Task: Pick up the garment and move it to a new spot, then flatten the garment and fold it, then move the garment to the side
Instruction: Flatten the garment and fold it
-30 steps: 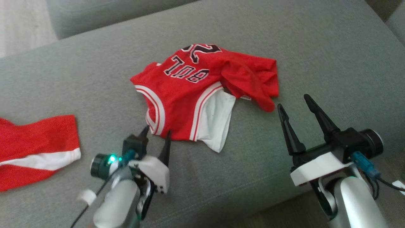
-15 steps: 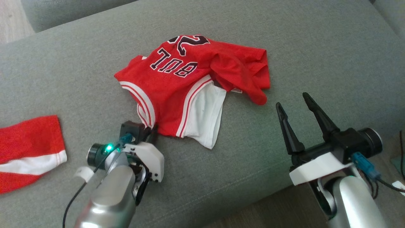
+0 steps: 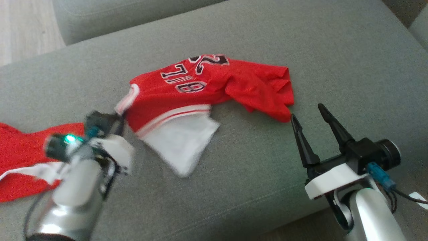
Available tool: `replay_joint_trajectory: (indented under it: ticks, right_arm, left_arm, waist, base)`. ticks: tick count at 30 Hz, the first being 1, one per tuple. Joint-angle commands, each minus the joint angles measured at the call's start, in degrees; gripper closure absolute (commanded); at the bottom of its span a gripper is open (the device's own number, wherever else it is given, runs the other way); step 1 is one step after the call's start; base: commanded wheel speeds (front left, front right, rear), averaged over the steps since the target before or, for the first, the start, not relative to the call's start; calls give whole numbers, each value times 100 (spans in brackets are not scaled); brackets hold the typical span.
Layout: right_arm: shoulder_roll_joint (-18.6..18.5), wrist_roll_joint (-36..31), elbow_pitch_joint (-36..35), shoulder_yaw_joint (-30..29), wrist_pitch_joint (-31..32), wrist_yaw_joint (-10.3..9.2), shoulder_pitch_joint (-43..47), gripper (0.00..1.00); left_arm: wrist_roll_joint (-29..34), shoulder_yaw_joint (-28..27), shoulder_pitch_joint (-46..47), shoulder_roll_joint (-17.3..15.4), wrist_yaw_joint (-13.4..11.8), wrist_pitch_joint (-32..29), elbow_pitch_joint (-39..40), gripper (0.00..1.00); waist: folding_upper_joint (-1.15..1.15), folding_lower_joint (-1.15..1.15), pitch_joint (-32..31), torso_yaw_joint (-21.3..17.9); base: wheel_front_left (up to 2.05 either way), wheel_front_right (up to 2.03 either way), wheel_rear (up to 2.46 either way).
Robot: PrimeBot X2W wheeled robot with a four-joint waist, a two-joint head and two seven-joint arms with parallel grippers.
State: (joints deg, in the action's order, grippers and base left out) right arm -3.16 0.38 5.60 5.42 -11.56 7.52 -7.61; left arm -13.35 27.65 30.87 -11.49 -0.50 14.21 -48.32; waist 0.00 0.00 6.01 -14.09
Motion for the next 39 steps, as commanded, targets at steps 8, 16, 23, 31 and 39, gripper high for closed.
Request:
replay_joint_trajectory:
  ticks: [8,16,23,31,39]
  right_arm:
    - [28,-70,60,214,-43,-3,-228,0]
    - [28,-6,244,318,-29,-3,-308,0]
    - [28,-4,301,340,-7,-3,-398,0]
    - [28,-68,294,44,-18,-3,-245,0]
    - [28,-80,142,-165,14,-3,60,0]
  left_arm:
    - [152,-223,694,-957,92,-346,515,100]
    - [121,-66,504,-1017,170,-776,503,100]
    - [22,-156,571,-852,-99,-516,243,0]
    - [-342,-619,270,-687,-598,-1,1227,0]
    - [-690,-823,-1230,-216,-1011,72,2918,0]
  waist:
    - [0,0,-198,1]
    - [0,0,-177,-122]
    - [0,0,-106,-100]
    - [0,0,-302,353]
    - [0,0,-526,825]
  base:
    - [0,0,0]
    - [0,0,0]
    - [0,0,0]
    - [0,0,0]
    - [0,0,0]
